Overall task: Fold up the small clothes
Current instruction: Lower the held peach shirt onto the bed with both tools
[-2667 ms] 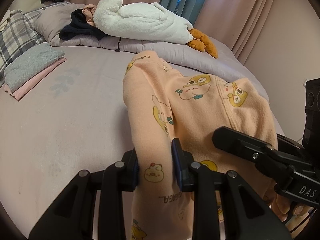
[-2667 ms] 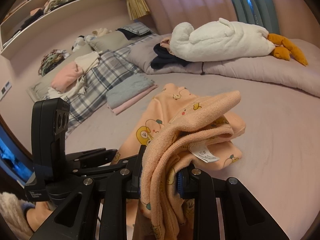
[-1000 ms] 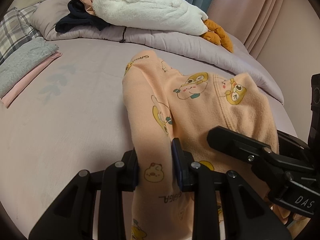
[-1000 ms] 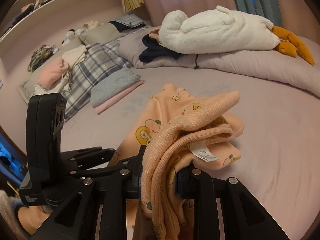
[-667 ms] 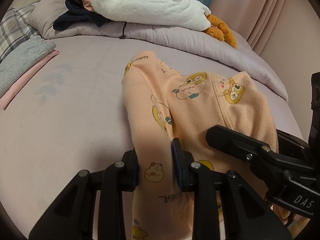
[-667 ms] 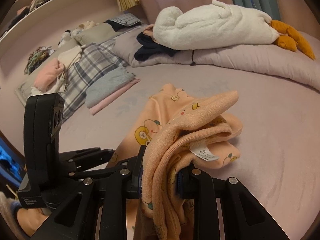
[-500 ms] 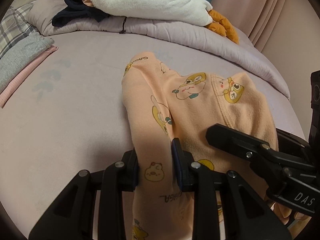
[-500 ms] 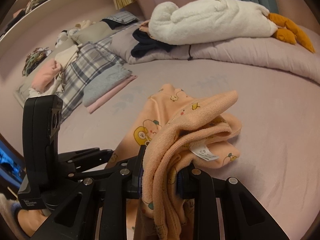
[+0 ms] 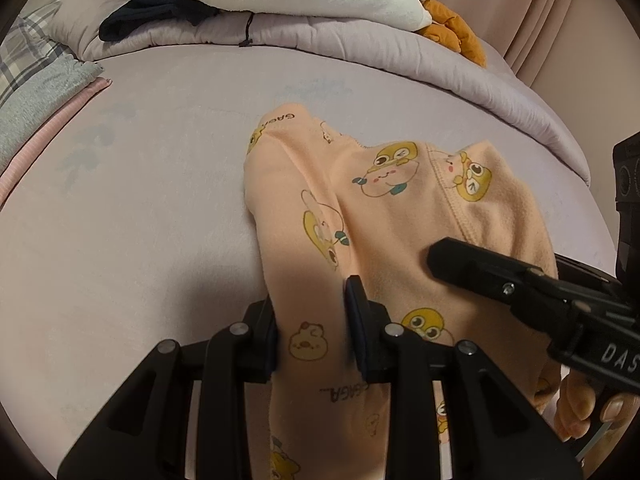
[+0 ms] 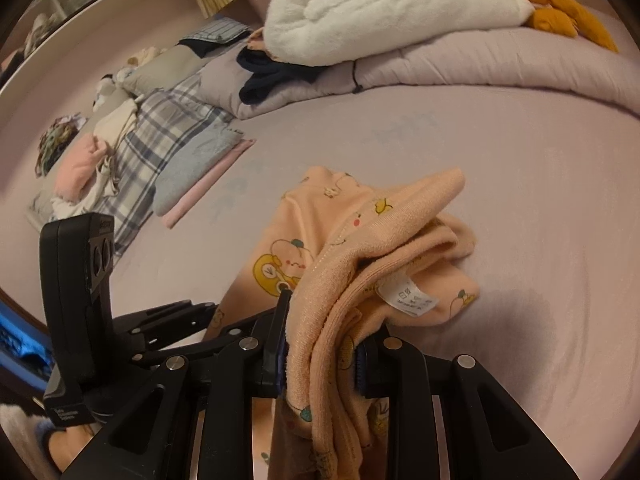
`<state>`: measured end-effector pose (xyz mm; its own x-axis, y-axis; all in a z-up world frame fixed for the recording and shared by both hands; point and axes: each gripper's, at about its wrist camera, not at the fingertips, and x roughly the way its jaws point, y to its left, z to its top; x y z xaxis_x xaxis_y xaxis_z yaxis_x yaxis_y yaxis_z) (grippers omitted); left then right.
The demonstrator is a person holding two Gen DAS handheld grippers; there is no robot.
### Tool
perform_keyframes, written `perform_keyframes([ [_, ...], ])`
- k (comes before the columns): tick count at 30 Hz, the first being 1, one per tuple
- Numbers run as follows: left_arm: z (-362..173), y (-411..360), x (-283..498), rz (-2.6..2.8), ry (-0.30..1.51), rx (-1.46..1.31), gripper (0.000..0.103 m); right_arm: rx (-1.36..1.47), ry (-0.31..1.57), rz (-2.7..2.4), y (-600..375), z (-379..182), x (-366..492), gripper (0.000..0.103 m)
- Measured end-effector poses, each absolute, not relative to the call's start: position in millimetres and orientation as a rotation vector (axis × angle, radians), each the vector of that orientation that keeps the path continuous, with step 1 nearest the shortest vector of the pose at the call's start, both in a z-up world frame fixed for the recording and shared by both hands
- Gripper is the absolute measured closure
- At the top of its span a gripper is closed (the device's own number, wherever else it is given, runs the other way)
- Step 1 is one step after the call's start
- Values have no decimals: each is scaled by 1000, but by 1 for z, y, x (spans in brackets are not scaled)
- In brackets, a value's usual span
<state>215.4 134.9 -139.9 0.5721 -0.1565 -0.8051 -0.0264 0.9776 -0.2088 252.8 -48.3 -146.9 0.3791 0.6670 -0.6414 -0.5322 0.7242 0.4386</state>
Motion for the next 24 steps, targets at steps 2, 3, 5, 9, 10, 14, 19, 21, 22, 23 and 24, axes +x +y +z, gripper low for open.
perform_keyframes([
  [2, -141, 135, 216, -74, 963, -201, 72, 190, 914, 759, -54, -151, 255, 76],
  [3, -141, 135, 216, -72, 965, -200, 72, 198, 922, 752, -56, -152, 256, 76],
  [5, -142, 135, 216, -70, 968, -199, 71, 209, 937, 736, -61, -155, 258, 76],
  [9, -142, 135, 216, -67, 970, -194, 71, 221, 962, 711, -67, -160, 261, 76],
  [10, -142, 134, 216, -67, 970, -193, 71, 220, 968, 704, -68, -162, 261, 76],
  [14, -142, 134, 217, -65, 971, -192, 70, 217, 981, 684, -73, -166, 262, 76],
  [19, -143, 134, 216, -65, 971, -194, 69, 237, 1008, 655, -77, -173, 265, 76],
  [21, -142, 135, 216, -65, 971, -194, 69, 252, 1013, 651, -79, -174, 265, 75],
  [22, -142, 135, 216, -65, 971, -195, 69, 256, 1015, 647, -80, -174, 265, 74],
  [23, -142, 134, 216, -65, 971, -195, 69, 255, 1015, 640, -81, -174, 265, 73],
  [24, -143, 135, 216, -64, 972, -197, 68, 254, 1016, 636, -81, -174, 264, 71],
])
